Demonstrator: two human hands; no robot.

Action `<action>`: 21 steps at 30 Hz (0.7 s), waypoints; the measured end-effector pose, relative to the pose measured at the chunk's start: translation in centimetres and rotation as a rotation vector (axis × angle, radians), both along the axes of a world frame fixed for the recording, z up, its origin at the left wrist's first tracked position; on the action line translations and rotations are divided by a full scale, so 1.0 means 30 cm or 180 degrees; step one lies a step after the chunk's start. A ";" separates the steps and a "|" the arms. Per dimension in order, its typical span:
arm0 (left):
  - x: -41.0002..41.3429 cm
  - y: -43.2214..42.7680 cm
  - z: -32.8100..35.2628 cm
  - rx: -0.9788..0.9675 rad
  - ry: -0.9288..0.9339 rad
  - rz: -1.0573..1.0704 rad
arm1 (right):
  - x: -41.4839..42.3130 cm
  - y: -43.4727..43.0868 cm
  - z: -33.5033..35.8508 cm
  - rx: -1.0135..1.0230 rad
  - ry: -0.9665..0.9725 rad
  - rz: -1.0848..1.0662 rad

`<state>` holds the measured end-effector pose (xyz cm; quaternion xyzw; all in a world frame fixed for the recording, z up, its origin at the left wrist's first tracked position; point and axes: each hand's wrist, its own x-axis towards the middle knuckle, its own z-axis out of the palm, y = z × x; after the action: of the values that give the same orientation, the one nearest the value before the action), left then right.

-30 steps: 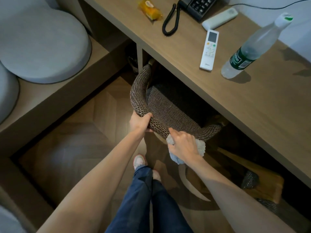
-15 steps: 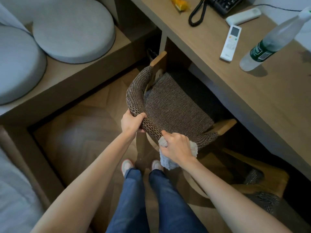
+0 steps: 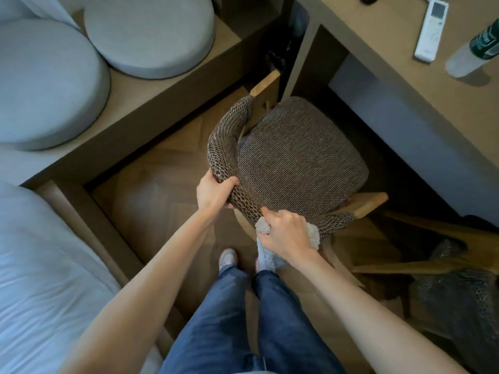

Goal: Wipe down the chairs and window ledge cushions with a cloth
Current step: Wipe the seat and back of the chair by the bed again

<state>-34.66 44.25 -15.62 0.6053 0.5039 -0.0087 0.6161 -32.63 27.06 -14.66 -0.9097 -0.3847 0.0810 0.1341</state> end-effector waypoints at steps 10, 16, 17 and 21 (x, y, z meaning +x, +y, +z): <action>-0.290 0.051 0.005 0.0268 0.0252 0.0199 | -0.219 0.052 -0.026 0.0091 0.0394 0.0388; -0.399 -0.029 -0.018 0.0285 0.0157 0.0399 | -0.286 -0.014 -0.034 0.0183 0.0177 0.0636; -0.417 -0.039 -0.023 0.0304 0.0146 0.0434 | -0.297 -0.024 -0.038 0.0193 0.0127 0.0676; -0.491 -0.043 -0.038 0.0302 0.0110 0.0500 | -0.360 -0.026 -0.047 0.0139 0.0191 0.0804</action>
<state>-49.40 42.95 -16.78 0.5922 0.5602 0.0530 0.5768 -43.42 26.28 -16.08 -0.8480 -0.4937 0.1160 0.1541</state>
